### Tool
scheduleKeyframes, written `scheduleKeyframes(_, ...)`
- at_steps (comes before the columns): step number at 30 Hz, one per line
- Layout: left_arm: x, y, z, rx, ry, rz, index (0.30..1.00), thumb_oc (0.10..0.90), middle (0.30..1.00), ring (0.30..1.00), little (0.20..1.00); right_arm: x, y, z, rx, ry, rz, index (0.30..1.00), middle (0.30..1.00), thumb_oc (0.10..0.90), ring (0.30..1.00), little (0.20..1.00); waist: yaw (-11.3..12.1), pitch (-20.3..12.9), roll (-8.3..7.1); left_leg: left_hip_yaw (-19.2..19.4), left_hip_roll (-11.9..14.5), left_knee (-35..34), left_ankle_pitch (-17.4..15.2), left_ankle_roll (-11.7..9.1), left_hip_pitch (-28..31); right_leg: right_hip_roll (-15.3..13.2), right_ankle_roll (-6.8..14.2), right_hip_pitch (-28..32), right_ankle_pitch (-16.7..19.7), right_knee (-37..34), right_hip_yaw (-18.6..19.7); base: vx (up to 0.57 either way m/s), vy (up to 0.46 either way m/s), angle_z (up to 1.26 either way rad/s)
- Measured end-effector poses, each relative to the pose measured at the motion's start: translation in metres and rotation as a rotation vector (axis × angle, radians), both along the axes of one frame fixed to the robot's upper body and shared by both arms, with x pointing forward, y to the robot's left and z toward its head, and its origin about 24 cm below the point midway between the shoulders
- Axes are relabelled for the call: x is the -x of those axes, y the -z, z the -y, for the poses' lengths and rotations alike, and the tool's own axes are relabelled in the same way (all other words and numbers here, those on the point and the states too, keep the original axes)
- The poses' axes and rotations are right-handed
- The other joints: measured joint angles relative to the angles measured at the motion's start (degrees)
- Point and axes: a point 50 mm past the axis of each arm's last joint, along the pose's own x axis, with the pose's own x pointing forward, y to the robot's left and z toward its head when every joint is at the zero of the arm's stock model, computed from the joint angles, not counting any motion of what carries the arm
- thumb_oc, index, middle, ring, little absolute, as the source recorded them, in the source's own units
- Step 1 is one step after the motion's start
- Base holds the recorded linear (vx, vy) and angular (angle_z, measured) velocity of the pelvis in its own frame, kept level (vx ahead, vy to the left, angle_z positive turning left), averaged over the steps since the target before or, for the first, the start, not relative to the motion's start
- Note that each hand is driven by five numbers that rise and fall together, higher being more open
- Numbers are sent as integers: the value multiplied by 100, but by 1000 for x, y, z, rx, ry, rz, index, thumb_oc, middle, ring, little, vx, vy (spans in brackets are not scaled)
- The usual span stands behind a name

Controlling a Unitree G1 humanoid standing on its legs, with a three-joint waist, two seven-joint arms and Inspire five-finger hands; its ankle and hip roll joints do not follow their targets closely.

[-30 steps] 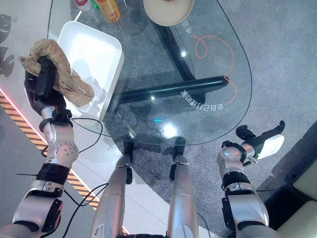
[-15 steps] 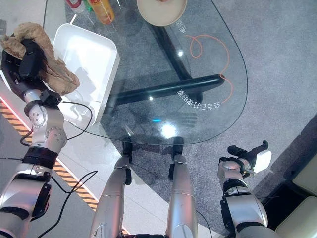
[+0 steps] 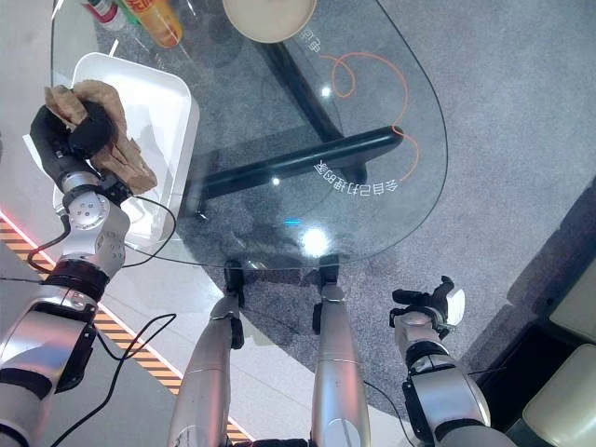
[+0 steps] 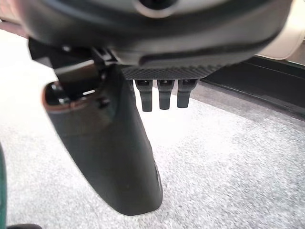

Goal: Wipe the table with a cloth and put it in the basket.

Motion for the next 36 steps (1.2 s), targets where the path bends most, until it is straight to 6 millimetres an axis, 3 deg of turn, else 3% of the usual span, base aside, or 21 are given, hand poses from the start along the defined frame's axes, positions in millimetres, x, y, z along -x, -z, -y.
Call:
scheduleKeyframes(13, -4, -4, -20, -201, -148, -208, 300, 100, 300, 300, 200, -9, -7, -4, 9, -32, 16, 900, 900, 800, 900, 900, -133, 0, 1, 44, 18, -12, 3, -6, -76, 32, -10, -126, 2, 10, 55, 4, 5, -1)
scheduleKeyframes(21, -3, 8, -25, -283, -193, -347, 300, 100, 300, 300, 200, -9, -8, -4, 10, -32, 18, 900, 900, 800, 900, 900, -135, -2, 3, 43, 26, -11, 14, -24, -133, 43, -16, -189, 1, 19, 55, 0, 0, 0)
scheduleKeyframes(36, -5, 7, -24, -331, -196, -385, 300, 100, 300, 300, 200, -11, -9, -5, 22, -48, 31, 900, 900, 800, 900, 900, -133, -2, 2, 40, 31, -7, 15, -26, -236, 53, -17, -286, 3, 20, 59, 0, 0, 0)
